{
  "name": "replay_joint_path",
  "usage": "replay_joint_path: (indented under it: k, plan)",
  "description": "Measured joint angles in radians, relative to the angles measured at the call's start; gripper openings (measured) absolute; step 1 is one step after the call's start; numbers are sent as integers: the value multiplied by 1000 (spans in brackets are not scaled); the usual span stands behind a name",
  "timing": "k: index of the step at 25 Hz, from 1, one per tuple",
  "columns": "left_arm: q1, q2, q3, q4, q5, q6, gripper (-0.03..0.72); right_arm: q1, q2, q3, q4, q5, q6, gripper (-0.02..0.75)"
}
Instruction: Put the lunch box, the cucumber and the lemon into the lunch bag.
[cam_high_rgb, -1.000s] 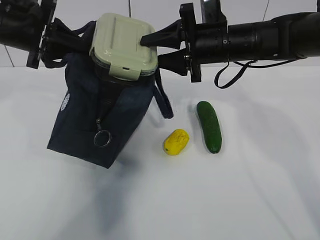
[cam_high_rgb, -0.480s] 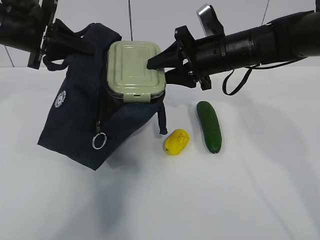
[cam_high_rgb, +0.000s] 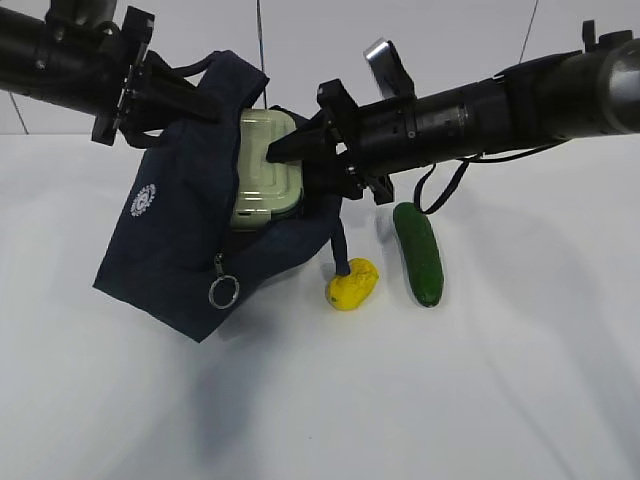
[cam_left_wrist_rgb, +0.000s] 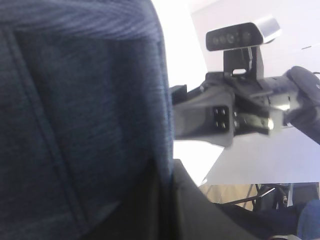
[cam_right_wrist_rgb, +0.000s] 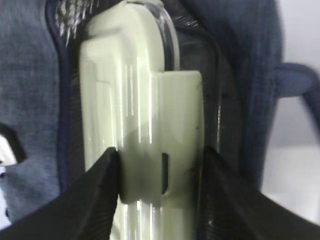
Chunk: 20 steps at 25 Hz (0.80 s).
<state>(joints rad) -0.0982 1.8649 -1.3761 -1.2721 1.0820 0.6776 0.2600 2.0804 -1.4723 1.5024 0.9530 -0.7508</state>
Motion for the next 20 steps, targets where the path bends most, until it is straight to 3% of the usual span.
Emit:
replay_joint_path:
  k: [6, 15, 20]
  plan:
    - [-3, 37, 0, -41, -18, 30, -9, 44, 40, 0, 54, -21, -20, 354]
    - [-5, 51, 0, -50, -67, 36, -9, 88, 116, 0, 226, -62, -92, 354]
    - [-6, 85, -2, -50, -73, 37, -9, 92, 147, -12, 237, -74, -109, 354]
